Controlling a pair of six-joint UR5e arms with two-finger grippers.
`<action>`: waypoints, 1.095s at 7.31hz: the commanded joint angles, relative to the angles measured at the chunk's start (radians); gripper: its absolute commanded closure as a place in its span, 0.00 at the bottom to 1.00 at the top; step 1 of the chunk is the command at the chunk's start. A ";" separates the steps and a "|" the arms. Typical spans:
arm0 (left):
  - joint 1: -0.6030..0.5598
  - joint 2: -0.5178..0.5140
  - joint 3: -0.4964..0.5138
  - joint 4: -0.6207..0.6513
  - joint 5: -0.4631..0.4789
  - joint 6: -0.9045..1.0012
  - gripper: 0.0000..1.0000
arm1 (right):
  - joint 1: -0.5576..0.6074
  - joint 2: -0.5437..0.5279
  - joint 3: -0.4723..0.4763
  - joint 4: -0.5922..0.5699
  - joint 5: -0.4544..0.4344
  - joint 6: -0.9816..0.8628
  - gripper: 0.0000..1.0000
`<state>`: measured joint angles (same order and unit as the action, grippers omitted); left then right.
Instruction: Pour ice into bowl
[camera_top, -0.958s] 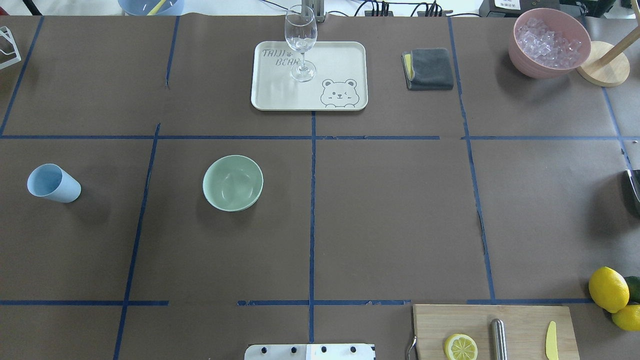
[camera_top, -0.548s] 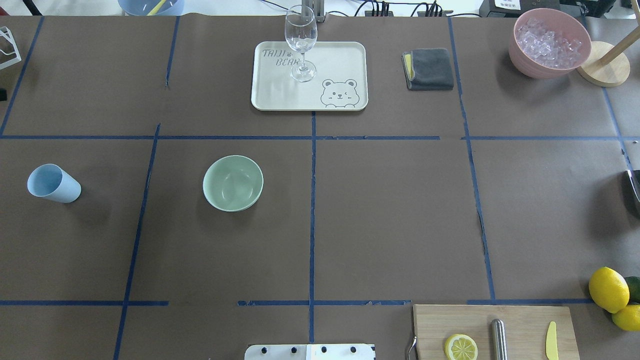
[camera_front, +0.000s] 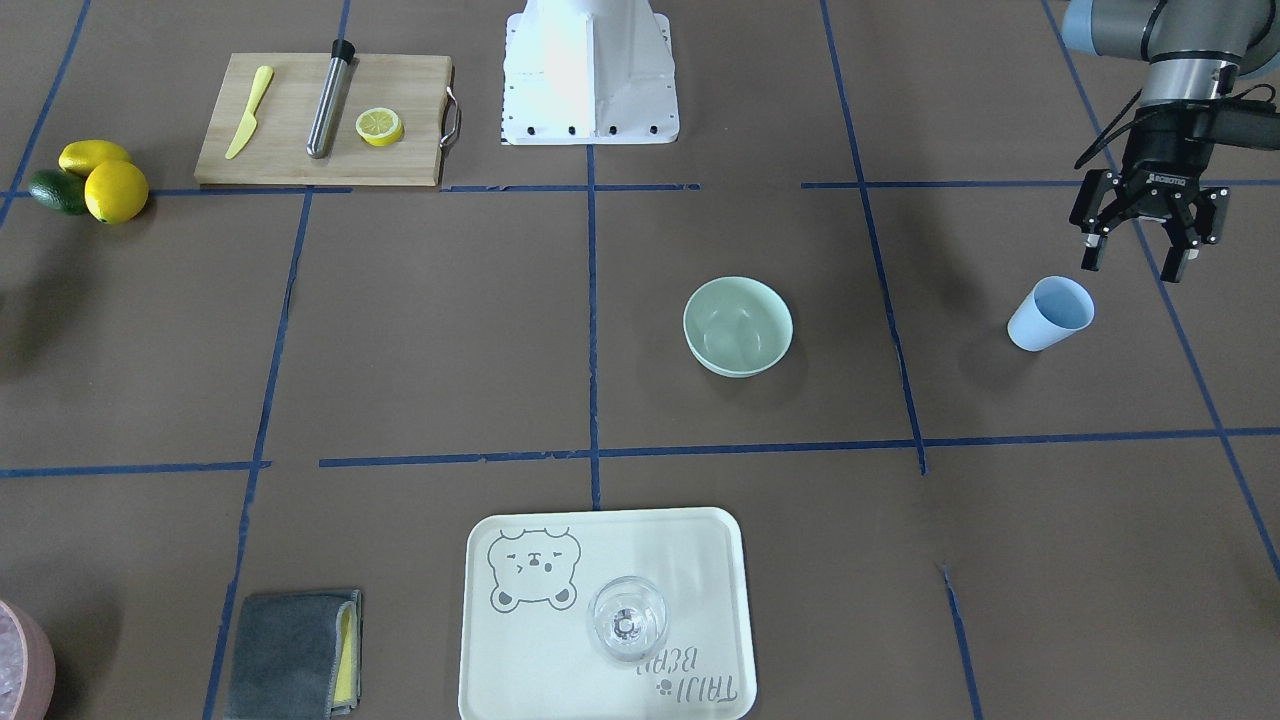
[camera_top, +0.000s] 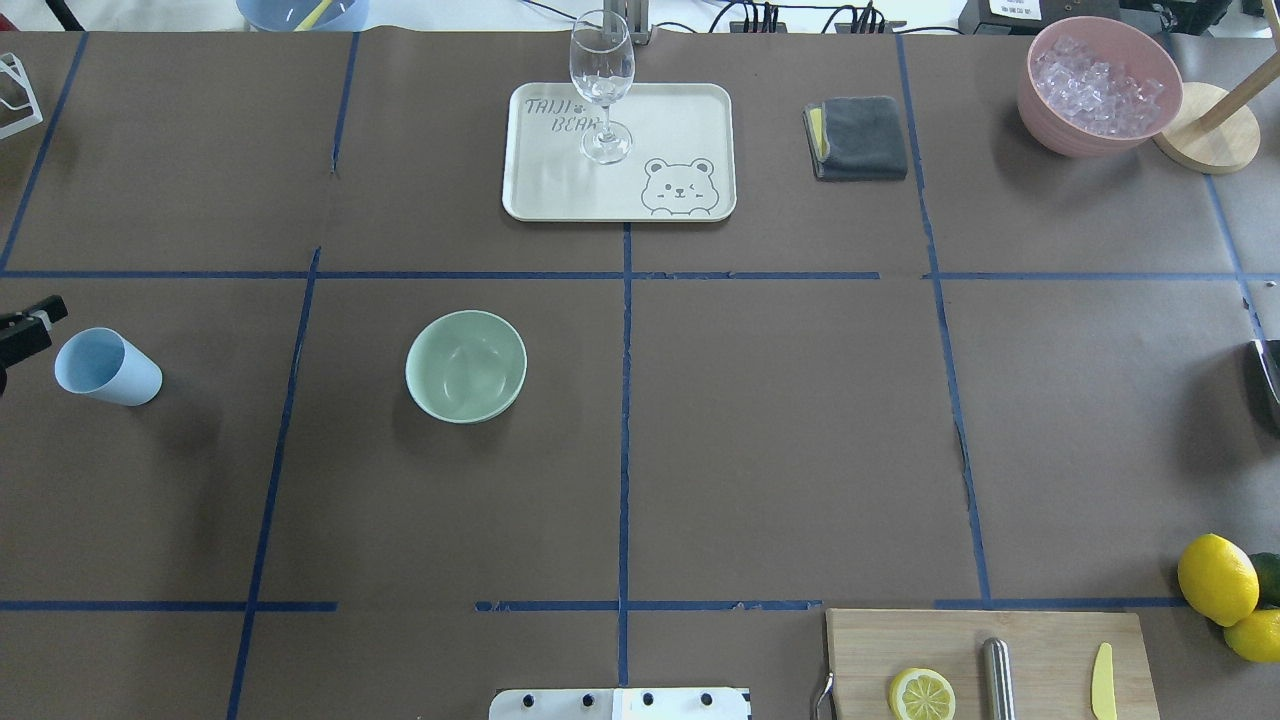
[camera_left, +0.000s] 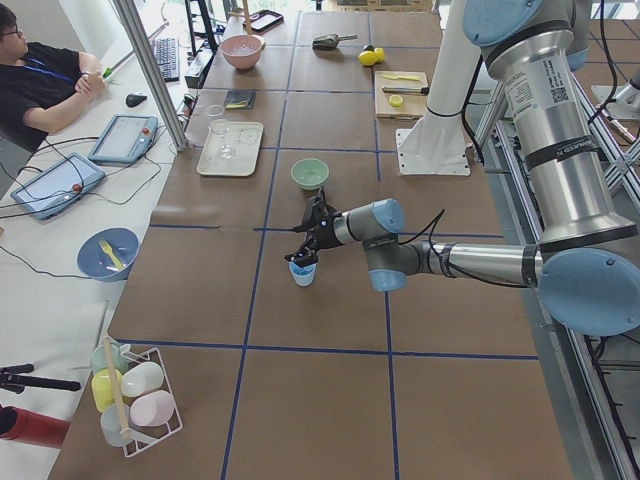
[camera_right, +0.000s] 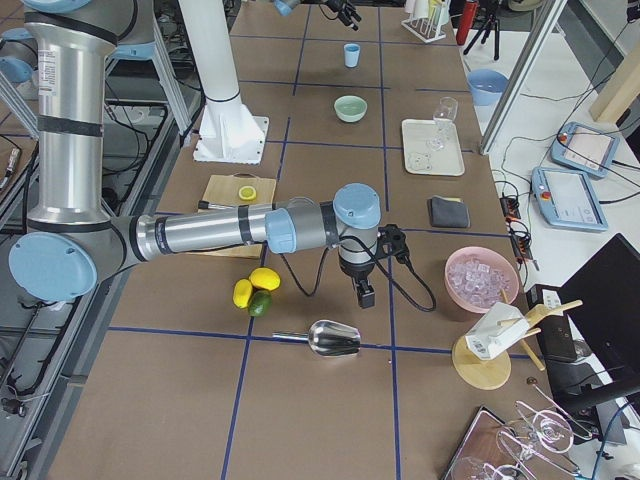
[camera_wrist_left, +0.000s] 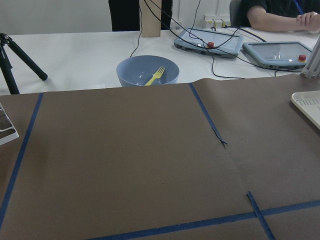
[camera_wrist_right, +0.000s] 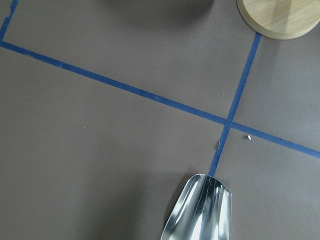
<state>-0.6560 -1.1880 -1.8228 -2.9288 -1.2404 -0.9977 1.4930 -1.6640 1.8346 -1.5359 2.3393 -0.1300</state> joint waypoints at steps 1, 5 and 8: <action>0.267 0.022 0.035 -0.009 0.325 -0.146 0.00 | 0.004 0.000 0.002 0.000 0.000 0.000 0.00; 0.472 0.012 0.170 -0.003 0.620 -0.271 0.00 | 0.012 0.000 0.002 0.000 0.000 0.000 0.00; 0.472 -0.074 0.238 -0.003 0.647 -0.268 0.00 | 0.012 0.001 -0.001 0.000 -0.002 0.000 0.00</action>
<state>-0.1854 -1.2143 -1.6171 -2.9315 -0.6072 -1.2674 1.5048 -1.6635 1.8348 -1.5355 2.3383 -0.1304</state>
